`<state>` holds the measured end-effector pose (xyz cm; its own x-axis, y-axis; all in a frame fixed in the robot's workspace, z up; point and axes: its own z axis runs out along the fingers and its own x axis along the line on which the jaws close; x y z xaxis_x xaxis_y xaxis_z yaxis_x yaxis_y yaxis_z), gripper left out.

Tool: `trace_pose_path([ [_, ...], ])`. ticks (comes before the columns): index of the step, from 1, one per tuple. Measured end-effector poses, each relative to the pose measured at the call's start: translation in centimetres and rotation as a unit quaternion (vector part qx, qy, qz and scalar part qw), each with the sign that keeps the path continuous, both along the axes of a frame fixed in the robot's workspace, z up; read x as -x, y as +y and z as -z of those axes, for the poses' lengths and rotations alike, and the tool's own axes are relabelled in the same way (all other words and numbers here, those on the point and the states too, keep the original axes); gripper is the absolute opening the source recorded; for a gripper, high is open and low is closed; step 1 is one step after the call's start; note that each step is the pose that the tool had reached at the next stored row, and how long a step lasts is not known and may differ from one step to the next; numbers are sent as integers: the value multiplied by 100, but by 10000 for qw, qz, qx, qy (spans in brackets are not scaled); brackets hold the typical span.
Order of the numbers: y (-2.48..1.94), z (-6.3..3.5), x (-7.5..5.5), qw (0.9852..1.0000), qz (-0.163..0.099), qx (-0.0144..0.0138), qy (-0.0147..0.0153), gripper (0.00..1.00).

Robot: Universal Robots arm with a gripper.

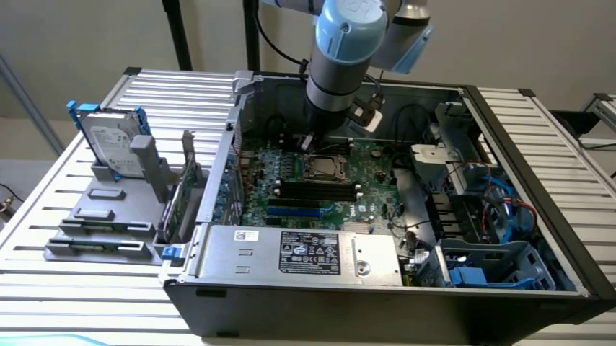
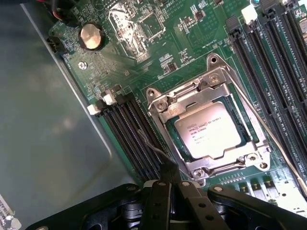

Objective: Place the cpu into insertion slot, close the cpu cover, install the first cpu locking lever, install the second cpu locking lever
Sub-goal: 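Install the first cpu locking lever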

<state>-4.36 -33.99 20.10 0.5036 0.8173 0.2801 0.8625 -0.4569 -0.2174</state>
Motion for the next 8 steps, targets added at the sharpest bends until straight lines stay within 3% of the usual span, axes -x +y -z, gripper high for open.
trace_pose_path([
  [4,8,17,-44,10000,13,11,1,11],
  [8,16,22,-64,10000,18,43,8,11],
])
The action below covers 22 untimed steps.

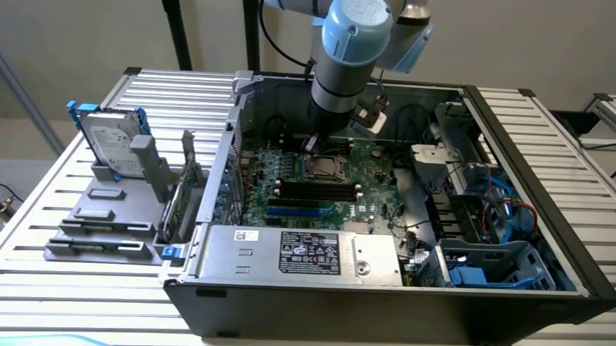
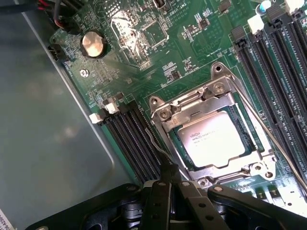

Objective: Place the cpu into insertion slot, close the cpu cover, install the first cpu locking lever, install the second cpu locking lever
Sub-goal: 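Install the first cpu locking lever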

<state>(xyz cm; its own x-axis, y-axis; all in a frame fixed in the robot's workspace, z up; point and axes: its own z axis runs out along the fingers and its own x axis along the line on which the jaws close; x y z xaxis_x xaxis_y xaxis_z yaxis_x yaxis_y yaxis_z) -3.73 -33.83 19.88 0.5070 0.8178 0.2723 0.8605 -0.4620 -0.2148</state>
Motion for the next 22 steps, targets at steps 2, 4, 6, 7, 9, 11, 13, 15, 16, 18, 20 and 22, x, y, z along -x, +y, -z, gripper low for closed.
trace_pose_path([
  [2,8,1,-12,10000,2,27,3,11],
  [4,21,1,-21,10000,3,45,7,11],
  [6,30,2,-29,10000,3,60,12,11],
  [7,33,2,-32,10000,4,67,15,11],
  [9,35,4,-36,10000,4,78,21,11],
  [11,34,4,-40,10000,3,86,30,11],
  [13,35,4,-40,10000,4,90,38,11],
  [15,35,4,-41,9999,4,94,43,11],
  [16,35,4,-41,9999,3,96,45,11],
  [18,35,4,-42,9999,3,100,50,11],
  [20,35,4,-42,9999,4,101,53,11],
  [22,35,4,-42,9999,4,101,53,11],
])
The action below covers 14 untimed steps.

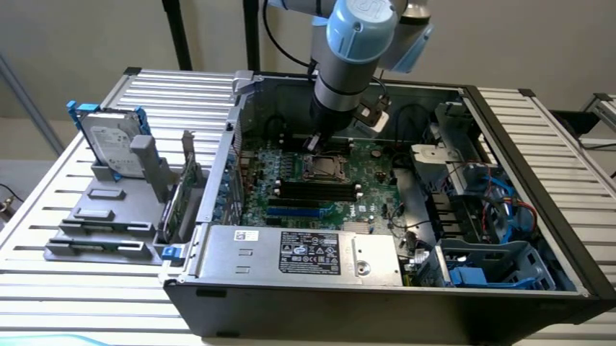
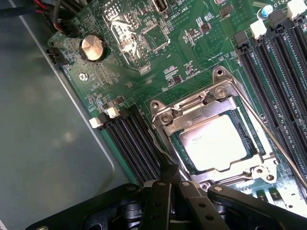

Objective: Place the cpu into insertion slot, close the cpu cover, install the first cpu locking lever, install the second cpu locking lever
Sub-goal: 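Install the first cpu locking lever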

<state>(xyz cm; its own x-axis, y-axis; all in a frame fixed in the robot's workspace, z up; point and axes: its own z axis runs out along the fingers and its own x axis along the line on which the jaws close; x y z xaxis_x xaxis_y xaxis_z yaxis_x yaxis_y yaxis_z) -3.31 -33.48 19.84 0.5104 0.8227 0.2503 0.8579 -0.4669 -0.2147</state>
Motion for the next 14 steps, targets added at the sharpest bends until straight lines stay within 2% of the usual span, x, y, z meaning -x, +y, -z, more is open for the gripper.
trace_pose_path([
  [14,6,0,29,10000,0,1,1,11],
])
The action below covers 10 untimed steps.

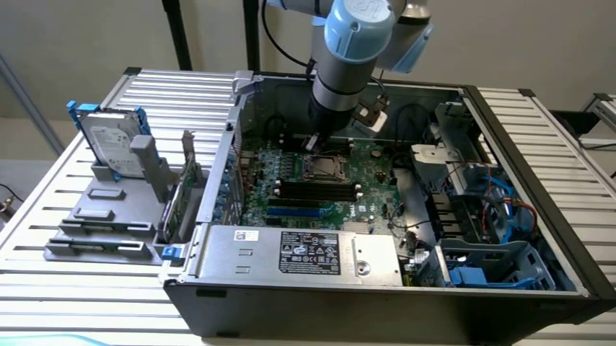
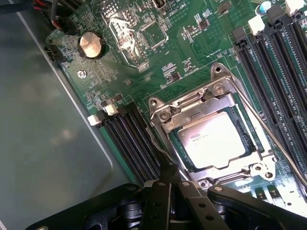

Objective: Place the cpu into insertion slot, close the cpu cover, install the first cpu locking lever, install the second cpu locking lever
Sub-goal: 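Install the first cpu locking lever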

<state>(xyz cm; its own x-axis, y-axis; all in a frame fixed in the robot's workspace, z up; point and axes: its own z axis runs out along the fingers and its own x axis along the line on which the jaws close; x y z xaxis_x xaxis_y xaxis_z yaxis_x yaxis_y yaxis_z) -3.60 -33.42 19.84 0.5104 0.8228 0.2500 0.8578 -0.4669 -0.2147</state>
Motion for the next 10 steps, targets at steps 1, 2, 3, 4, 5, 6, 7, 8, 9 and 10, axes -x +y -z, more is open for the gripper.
trace_pose_path([
  [1,6,0,0,10000,0,1,0,11],
  [2,13,0,0,10000,0,-1,-1,11],
  [3,18,1,0,10000,0,-1,-1,11],
  [4,21,1,-1,10000,-1,-2,-1,11],
  [5,21,1,-1,10000,-1,-2,-1,11],
  [6,21,1,0,10000,-1,-2,-1,11],
  [7,21,1,0,10000,0,-1,-1,11],
  [8,21,1,0,10000,0,-1,0,11],
  [9,21,0,0,10000,0,0,1,11],
  [10,21,1,0,10000,0,1,2,11],
])
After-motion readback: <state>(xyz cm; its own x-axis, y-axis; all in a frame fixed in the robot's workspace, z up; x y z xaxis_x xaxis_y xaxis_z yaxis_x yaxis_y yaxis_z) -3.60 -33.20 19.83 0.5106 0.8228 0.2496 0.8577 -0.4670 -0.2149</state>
